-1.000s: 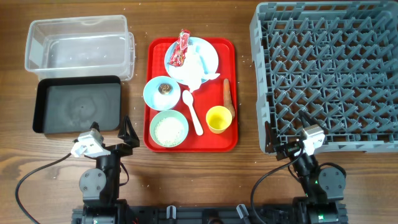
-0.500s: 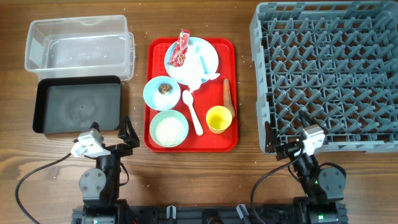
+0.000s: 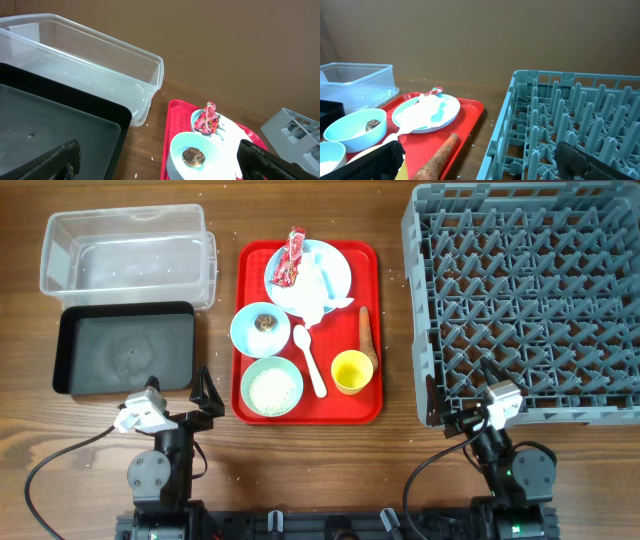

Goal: Sort waste into correct bins and load items into the dishwasher rack

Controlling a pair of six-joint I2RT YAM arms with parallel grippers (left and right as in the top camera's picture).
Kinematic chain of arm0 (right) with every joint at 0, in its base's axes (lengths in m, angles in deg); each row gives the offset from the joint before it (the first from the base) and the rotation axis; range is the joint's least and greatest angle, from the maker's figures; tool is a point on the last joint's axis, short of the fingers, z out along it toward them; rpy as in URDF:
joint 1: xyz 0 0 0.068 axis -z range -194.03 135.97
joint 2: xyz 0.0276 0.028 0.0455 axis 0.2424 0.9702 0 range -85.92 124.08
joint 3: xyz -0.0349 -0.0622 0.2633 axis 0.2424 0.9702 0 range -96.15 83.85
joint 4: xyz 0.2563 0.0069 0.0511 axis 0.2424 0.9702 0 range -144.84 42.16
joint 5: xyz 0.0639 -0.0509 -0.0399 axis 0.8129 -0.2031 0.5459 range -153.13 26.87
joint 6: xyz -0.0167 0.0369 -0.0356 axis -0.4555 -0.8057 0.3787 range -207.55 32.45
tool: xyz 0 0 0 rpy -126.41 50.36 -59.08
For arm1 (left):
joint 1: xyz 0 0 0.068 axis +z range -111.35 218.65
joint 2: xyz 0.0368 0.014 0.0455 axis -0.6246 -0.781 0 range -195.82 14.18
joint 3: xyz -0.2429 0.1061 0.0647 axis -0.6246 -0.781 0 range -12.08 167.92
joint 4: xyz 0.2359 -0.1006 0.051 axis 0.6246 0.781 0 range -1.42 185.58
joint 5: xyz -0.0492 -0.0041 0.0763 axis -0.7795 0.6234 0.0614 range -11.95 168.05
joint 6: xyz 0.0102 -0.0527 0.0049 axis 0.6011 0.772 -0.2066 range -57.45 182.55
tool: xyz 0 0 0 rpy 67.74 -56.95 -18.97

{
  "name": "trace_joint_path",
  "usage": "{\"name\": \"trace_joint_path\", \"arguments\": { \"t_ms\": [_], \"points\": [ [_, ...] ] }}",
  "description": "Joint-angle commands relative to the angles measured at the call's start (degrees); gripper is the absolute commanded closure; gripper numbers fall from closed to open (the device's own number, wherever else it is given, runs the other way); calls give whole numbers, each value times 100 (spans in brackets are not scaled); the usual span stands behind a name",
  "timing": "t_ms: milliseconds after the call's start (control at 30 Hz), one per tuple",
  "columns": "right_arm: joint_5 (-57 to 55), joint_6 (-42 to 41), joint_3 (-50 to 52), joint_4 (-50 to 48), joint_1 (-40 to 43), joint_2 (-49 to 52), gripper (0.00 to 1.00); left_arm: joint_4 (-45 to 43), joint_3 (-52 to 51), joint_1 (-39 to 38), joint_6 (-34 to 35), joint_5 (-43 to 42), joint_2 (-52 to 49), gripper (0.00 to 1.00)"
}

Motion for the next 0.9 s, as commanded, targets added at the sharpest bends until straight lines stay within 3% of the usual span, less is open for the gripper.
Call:
{"name": "trace_joint_path", "arguments": {
  "t_ms": [0, 667, 867],
  "points": [
    [11, 50, 9, -31, -24, 17, 0, -2, -24, -22, -92, 17, 42, 0],
    [11, 55, 7, -57, -24, 17, 0, -2, -24, -22, -72, 17, 42, 0],
    [-317, 57, 7, -553, -24, 17, 0, -2, -24, -22, -70, -297, 42, 0]
  ]
}}
